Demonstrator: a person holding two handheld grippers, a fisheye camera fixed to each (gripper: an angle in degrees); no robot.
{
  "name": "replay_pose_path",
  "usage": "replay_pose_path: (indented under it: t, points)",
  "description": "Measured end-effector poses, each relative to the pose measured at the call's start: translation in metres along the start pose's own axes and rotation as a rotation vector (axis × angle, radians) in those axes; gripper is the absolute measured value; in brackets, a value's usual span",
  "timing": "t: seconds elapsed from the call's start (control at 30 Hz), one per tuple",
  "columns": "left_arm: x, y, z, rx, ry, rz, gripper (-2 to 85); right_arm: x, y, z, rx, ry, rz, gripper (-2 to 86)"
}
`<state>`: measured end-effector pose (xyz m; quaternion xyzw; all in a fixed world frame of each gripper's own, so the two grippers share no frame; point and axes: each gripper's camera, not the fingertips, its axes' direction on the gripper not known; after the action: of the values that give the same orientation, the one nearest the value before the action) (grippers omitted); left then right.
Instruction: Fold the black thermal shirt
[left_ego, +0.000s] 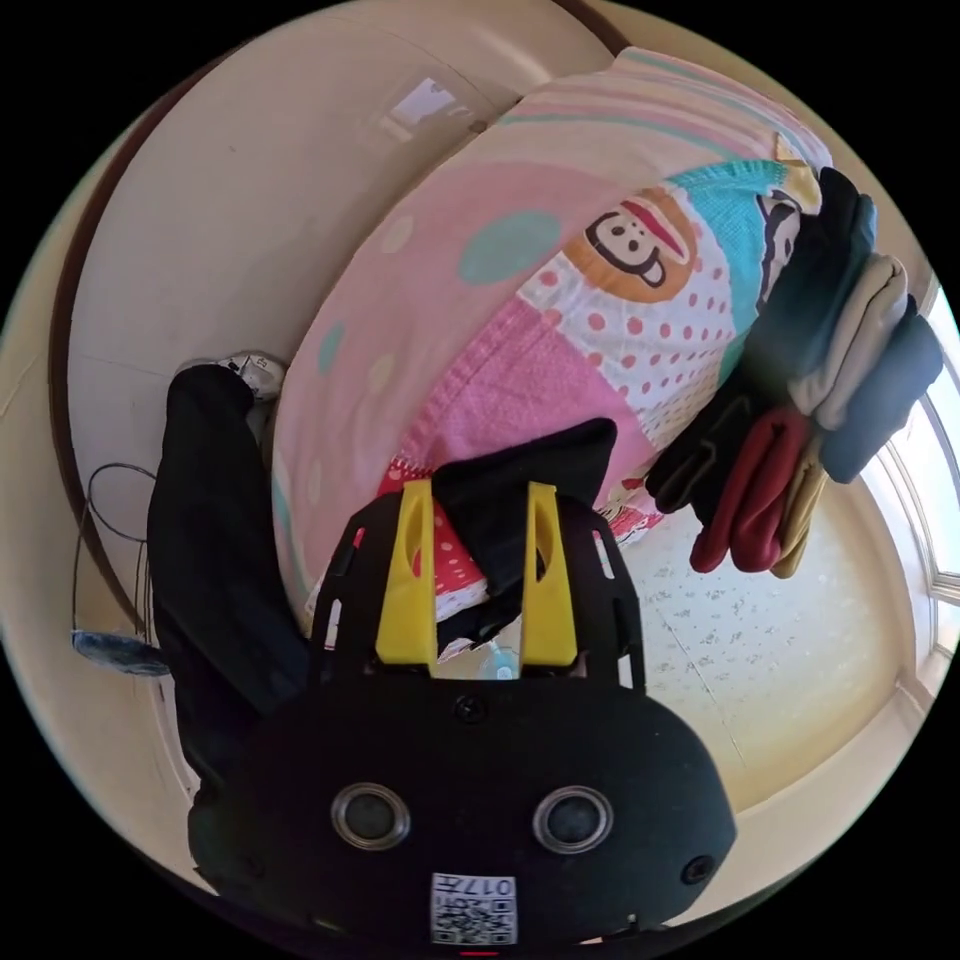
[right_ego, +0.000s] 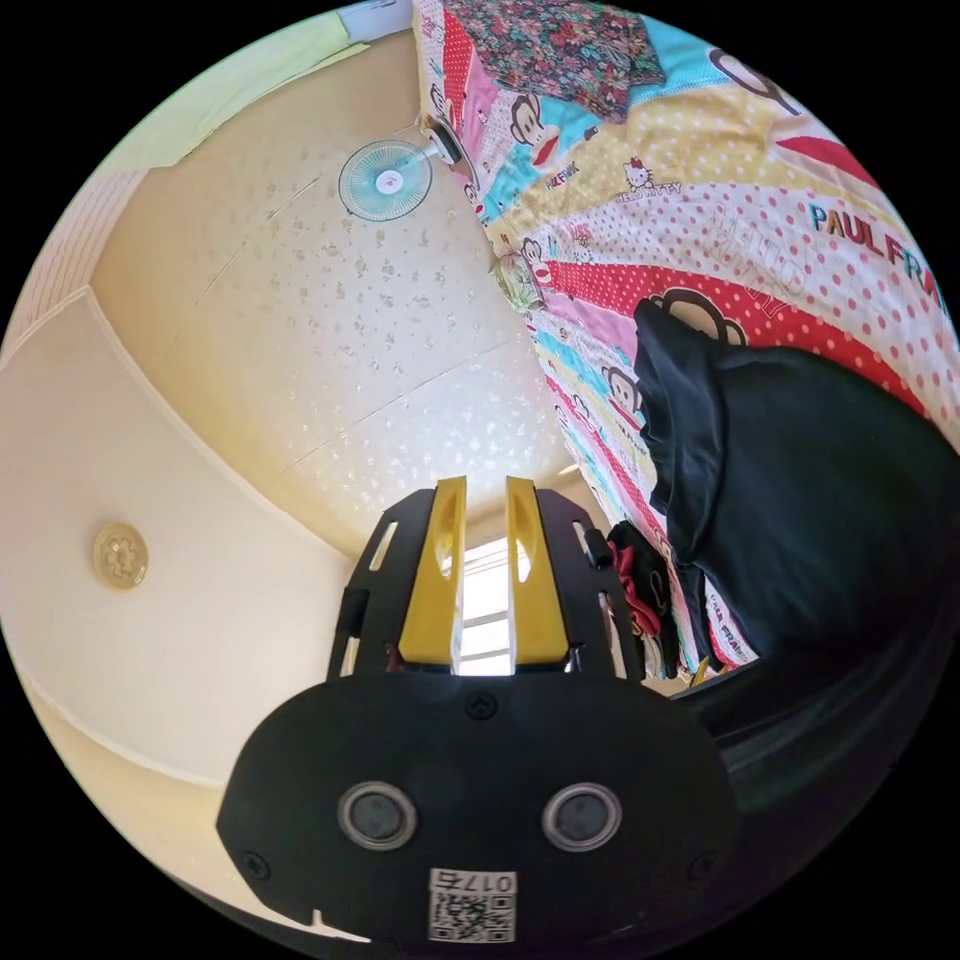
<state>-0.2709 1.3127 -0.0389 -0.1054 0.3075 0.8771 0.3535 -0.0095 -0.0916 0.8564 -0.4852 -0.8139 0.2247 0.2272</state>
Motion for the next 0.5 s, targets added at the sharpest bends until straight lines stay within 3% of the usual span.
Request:
replay_pose_path:
  t: [0.2,0.27,0.4,0.5]
  points:
    - [-0.042,0.030,-0.020,-0.055,0.095,0.251,5.3,-0.002,-0.021,-0.005,-0.017,-0.010,-0.001,2.3]
    - [-0.068,0.042,-0.028,-0.064,0.243,0.243,5.1,0.005,-0.027,-0.005,-0.036,0.022,0.050,1.5]
    - [-0.115,0.069,-0.057,0.164,0.849,0.220,4.9,0.011,-0.037,-0.008,-0.038,0.071,0.121,1.0]
    - [-0.103,0.095,-0.034,0.090,0.988,0.271,4.7,0.017,-0.049,-0.011,-0.060,0.136,0.167,0.8]
